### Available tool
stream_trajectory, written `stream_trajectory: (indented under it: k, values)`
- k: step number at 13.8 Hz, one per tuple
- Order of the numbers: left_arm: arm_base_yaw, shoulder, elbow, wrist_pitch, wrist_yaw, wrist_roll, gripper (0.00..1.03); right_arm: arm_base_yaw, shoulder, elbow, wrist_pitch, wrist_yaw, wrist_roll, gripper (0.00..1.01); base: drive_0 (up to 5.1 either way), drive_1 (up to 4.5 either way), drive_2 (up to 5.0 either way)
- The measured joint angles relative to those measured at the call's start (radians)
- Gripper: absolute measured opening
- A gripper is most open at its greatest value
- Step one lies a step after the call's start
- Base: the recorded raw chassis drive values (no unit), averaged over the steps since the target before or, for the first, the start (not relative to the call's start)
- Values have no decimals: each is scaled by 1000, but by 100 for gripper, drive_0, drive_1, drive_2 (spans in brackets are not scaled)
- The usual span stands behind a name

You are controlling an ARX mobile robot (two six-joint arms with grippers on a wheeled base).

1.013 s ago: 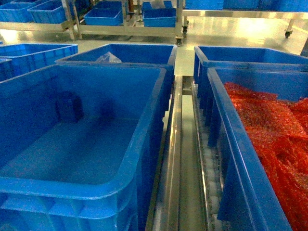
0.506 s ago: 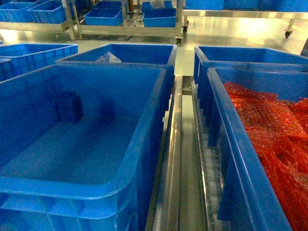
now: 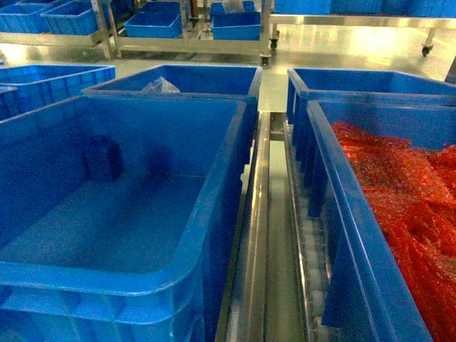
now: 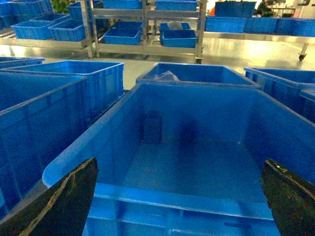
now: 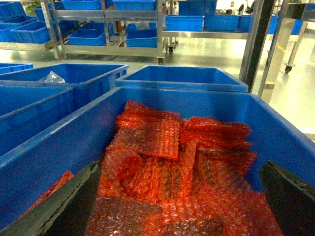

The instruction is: Pick blue part to blue bin on bottom shelf

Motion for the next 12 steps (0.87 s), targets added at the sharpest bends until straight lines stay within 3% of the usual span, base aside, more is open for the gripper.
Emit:
stream_trajectory:
  k: [12]
  values:
    - [0,0,0,0,0,0,98,0,0,0,0,0,0,98,0,0,0]
